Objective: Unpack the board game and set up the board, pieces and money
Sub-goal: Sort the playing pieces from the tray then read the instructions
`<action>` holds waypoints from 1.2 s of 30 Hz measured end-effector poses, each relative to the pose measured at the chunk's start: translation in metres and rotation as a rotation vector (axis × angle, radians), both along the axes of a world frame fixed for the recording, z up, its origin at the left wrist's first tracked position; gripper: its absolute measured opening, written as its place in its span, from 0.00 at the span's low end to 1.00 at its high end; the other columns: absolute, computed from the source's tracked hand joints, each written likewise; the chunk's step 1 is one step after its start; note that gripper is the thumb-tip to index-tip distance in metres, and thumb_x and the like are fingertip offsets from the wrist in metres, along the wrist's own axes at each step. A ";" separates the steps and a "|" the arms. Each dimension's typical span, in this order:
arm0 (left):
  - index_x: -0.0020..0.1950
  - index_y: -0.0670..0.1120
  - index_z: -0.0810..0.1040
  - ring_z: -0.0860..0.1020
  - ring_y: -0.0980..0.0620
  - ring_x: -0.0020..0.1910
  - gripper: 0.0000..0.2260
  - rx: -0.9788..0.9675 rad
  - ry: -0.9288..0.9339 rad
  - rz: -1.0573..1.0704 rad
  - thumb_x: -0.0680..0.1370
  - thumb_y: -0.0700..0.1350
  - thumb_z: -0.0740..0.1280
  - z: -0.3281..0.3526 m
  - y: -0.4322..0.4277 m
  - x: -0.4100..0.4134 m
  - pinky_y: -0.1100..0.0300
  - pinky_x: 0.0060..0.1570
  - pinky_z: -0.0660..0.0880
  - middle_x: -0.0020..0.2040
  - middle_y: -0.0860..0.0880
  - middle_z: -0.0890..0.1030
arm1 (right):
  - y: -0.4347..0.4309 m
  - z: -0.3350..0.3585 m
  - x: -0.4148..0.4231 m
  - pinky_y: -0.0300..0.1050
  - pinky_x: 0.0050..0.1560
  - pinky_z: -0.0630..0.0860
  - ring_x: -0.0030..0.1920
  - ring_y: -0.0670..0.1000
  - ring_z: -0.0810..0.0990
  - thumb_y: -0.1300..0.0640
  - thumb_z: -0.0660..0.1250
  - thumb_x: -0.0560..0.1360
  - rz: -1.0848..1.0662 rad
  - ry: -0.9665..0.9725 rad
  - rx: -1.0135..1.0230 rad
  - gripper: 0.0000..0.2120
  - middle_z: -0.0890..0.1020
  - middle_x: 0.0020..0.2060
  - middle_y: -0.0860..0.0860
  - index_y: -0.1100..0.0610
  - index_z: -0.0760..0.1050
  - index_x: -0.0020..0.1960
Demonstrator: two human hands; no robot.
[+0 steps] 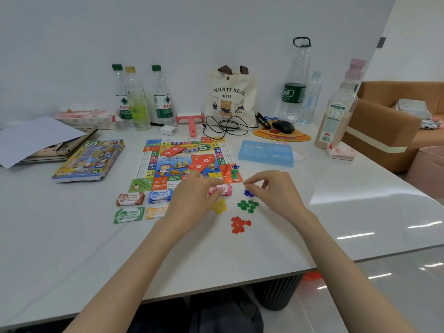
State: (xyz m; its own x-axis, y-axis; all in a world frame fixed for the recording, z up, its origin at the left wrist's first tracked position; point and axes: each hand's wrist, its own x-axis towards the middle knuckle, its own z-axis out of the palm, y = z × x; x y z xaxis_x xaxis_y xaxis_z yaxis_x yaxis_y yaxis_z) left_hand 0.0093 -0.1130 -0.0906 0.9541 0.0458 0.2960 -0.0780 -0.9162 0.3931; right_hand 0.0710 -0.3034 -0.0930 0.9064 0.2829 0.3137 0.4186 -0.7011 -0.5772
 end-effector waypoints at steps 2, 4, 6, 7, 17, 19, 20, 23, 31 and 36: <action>0.66 0.58 0.75 0.71 0.51 0.62 0.15 -0.024 -0.020 -0.015 0.80 0.53 0.62 0.003 0.000 0.006 0.54 0.56 0.71 0.59 0.49 0.77 | -0.005 0.005 0.012 0.41 0.43 0.71 0.36 0.41 0.75 0.53 0.68 0.76 -0.062 -0.022 0.020 0.06 0.83 0.47 0.40 0.47 0.83 0.48; 0.66 0.58 0.76 0.71 0.52 0.62 0.14 -0.052 -0.039 -0.030 0.80 0.52 0.62 0.006 -0.001 0.013 0.54 0.57 0.71 0.60 0.52 0.79 | -0.007 0.007 0.027 0.41 0.44 0.71 0.38 0.41 0.75 0.53 0.67 0.76 -0.111 -0.033 -0.001 0.06 0.83 0.49 0.40 0.47 0.83 0.49; 0.65 0.57 0.77 0.73 0.54 0.62 0.14 -0.088 -0.056 -0.049 0.80 0.51 0.62 0.011 -0.003 0.017 0.54 0.60 0.72 0.60 0.54 0.80 | -0.009 0.007 0.044 0.42 0.45 0.71 0.43 0.43 0.76 0.53 0.67 0.77 -0.154 -0.031 -0.023 0.07 0.83 0.53 0.42 0.48 0.82 0.52; 0.65 0.55 0.77 0.74 0.55 0.61 0.14 -0.115 -0.064 -0.062 0.80 0.50 0.63 0.013 -0.004 0.020 0.54 0.60 0.73 0.60 0.56 0.81 | -0.009 0.006 0.052 0.42 0.46 0.71 0.46 0.44 0.76 0.53 0.67 0.77 -0.170 -0.027 -0.036 0.07 0.82 0.54 0.43 0.48 0.81 0.53; 0.65 0.54 0.77 0.78 0.58 0.55 0.14 -0.190 -0.037 -0.089 0.80 0.49 0.63 0.027 0.001 0.056 0.59 0.57 0.73 0.60 0.57 0.80 | -0.006 -0.016 0.117 0.50 0.61 0.67 0.63 0.57 0.69 0.65 0.60 0.78 -0.256 -0.102 -0.300 0.20 0.77 0.61 0.55 0.54 0.71 0.69; 0.65 0.54 0.77 0.78 0.58 0.53 0.14 -0.197 -0.036 -0.090 0.80 0.48 0.63 0.030 0.005 0.064 0.56 0.57 0.75 0.60 0.57 0.80 | -0.006 -0.019 0.124 0.48 0.59 0.65 0.61 0.57 0.69 0.66 0.59 0.78 -0.274 -0.143 -0.359 0.22 0.77 0.60 0.55 0.53 0.69 0.70; 0.65 0.54 0.77 0.78 0.58 0.52 0.14 -0.204 -0.035 -0.088 0.80 0.48 0.63 0.032 0.006 0.068 0.55 0.56 0.75 0.59 0.57 0.80 | -0.006 -0.019 0.127 0.48 0.59 0.64 0.61 0.57 0.70 0.66 0.58 0.78 -0.280 -0.155 -0.380 0.22 0.77 0.60 0.55 0.53 0.69 0.70; 0.65 0.54 0.77 0.78 0.58 0.51 0.14 -0.213 -0.046 -0.094 0.80 0.47 0.63 0.036 0.009 0.078 0.55 0.55 0.76 0.59 0.56 0.80 | -0.005 -0.019 0.139 0.47 0.58 0.64 0.60 0.56 0.70 0.66 0.57 0.79 -0.297 -0.177 -0.413 0.20 0.77 0.59 0.55 0.54 0.69 0.69; 0.64 0.54 0.78 0.78 0.57 0.52 0.13 -0.241 -0.056 -0.093 0.80 0.47 0.63 0.048 0.012 0.093 0.56 0.56 0.75 0.61 0.56 0.80 | 0.004 -0.008 0.153 0.47 0.51 0.64 0.56 0.56 0.73 0.67 0.58 0.77 -0.252 -0.245 -0.484 0.15 0.79 0.53 0.55 0.56 0.72 0.61; 0.64 0.54 0.78 0.78 0.57 0.51 0.13 -0.261 -0.074 -0.058 0.80 0.46 0.63 0.050 0.020 0.093 0.57 0.55 0.74 0.59 0.58 0.80 | 0.028 0.005 0.149 0.48 0.46 0.70 0.50 0.56 0.77 0.65 0.58 0.78 -0.197 -0.263 -0.396 0.11 0.80 0.51 0.55 0.57 0.74 0.58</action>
State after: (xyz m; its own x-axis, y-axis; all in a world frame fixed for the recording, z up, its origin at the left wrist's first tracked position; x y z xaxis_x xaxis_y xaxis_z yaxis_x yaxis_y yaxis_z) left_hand 0.1025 -0.0930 -0.0405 0.9337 0.0755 0.3501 -0.1646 -0.7777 0.6067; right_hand 0.2204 -0.2752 -0.0877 0.8595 0.2575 0.4415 0.3515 -0.9249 -0.1448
